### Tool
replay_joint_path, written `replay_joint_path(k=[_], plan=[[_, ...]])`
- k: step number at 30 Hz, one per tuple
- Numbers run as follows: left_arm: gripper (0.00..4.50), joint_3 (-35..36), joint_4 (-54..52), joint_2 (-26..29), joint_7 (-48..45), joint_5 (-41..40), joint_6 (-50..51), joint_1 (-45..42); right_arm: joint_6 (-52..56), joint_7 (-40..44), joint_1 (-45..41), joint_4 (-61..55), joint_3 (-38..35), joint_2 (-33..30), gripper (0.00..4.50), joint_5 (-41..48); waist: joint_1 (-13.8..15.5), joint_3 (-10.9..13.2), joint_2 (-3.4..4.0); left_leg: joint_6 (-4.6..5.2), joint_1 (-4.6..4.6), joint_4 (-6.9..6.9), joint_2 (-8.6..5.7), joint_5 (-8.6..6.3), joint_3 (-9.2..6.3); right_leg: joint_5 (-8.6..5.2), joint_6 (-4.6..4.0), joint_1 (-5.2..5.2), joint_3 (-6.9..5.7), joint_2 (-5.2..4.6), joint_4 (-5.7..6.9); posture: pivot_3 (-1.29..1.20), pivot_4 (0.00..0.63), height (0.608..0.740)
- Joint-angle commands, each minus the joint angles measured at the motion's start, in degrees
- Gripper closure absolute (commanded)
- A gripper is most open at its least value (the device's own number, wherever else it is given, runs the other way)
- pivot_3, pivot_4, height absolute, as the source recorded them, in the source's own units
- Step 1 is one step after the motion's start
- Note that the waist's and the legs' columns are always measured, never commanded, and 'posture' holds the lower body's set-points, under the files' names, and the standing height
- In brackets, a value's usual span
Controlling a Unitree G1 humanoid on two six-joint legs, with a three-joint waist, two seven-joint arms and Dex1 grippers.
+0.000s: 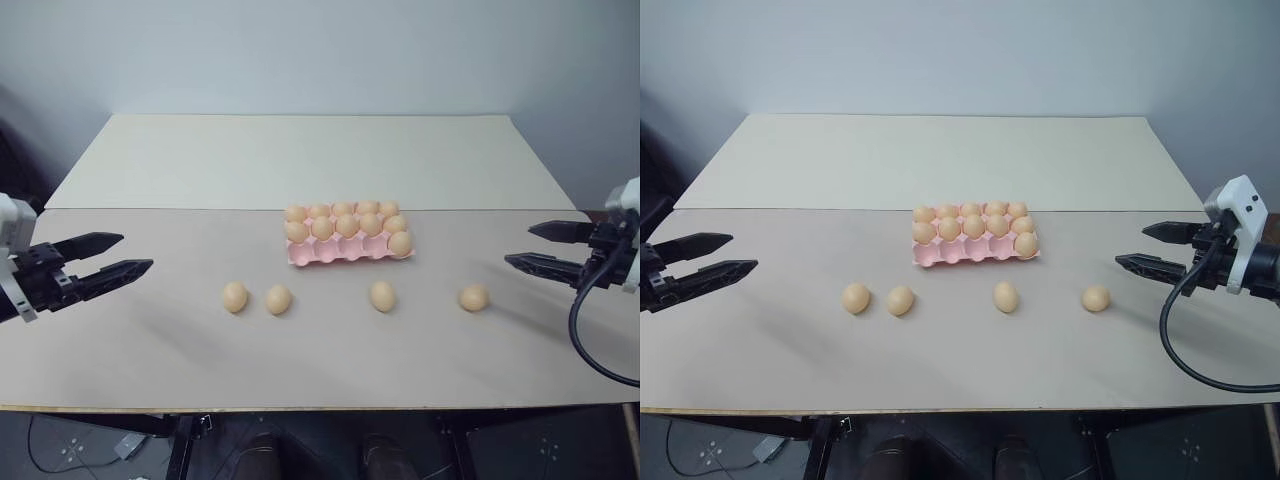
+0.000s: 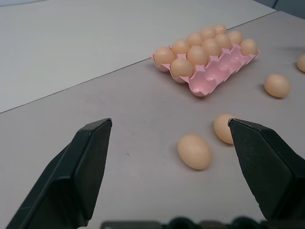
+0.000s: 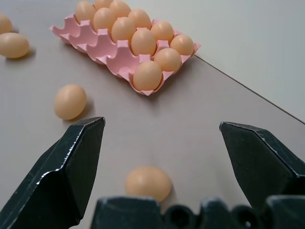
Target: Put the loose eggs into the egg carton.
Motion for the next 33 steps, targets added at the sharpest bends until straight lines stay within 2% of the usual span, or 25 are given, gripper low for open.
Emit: replay_joint_path(k=[1,7,10,14,19,21,28,33], plan=[[0.23,1.69,-0.33,1.41,-0.25,-1.56,0.53,-1.24,0.73,-0.22,0.74,-2.08,-3.07,-0.51,0.00,1.38,0.01,0.00,0.00,0.00,0.00,0.00,0.00,0.00,0.00,0.00,0.00,0.00,0.00,0.00,0.00,0.00,0.150,0.740],[0.23,0.13,-1.72,1.32,-0.97,-2.19,0.08,-1.80,1.96,-2.20,3.71,-4.72,-4.31,-0.49,0.00,1.06,0.01,0.00,0.00,0.00,0.00,0.00,0.00,0.00,-0.01,0.00,0.00,0.01,0.00,0.00,0.00,0.00,0.150,0.740],[0.23,-2.30,-5.02,0.30,-0.07,-2.98,0.08,-2.32,3.55,-6.79,5.35,-8.21,-3.74,0.75,0.00,0.08,0.02,0.00,0.00,0.00,0.00,0.00,0.00,0.00,0.00,0.00,0.00,0.01,0.00,0.00,0.00,0.00,0.150,0.740],[0.23,-7.97,-13.52,-2.76,2.65,-2.21,-1.68,-1.08,9.24,-19.42,5.35,-14.72,-2.78,5.32,0.00,-1.38,0.03,0.00,0.00,-0.01,0.00,0.01,0.00,0.00,-0.02,0.00,0.00,0.03,0.02,0.00,0.03,0.00,0.150,0.740],[0.23,-18.03,-25.34,-9.51,10.69,0.40,-3.52,-1.14,24.63,-35.68,2.88,-24.14,-1.71,12.12,0.00,-0.74,0.11,-0.01,0.00,-0.02,-0.03,0.00,0.00,0.01,-0.04,0.00,0.00,0.01,0.04,0.00,0.02,0.00,0.150,0.740],[0.23,-22.29,-28.58,-12.00,13.18,1.68,-4.47,-1.00,32.76,-44.38,0.39,-27.40,-2.49,16.73,0.00,-1.88,0.11,-0.02,0.00,-0.03,-0.04,0.01,-0.01,0.01,-0.06,0.00,0.00,0.01,0.05,0.00,0.02,0.00,0.150,0.740],[0.23,-30.23,-31.49,-16.41,17.50,3.73,-5.70,-2.45,54.83,-60.60,-7.18,-38.38,-4.49,29.44,0.00,-7.25,0.19,-0.04,0.04,-0.06,-0.07,0.00,-0.03,0.04,-0.11,0.01,0.00,-0.01,0.05,0.00,0.04,0.00,0.150,0.740],[0.23,-32.11,-30.67,-16.50,17.10,3.90,-6.06,-3.40,58.57,-68.94,-10.21,-40.45,-1.61,36.06,0.00,-12.51,0.10,-0.04,0.04,-0.06,-0.09,0.01,-0.04,0.04,-0.14,0.00,0.00,-0.02,0.02,0.00,0.02,0.00,0.150,0.740]])
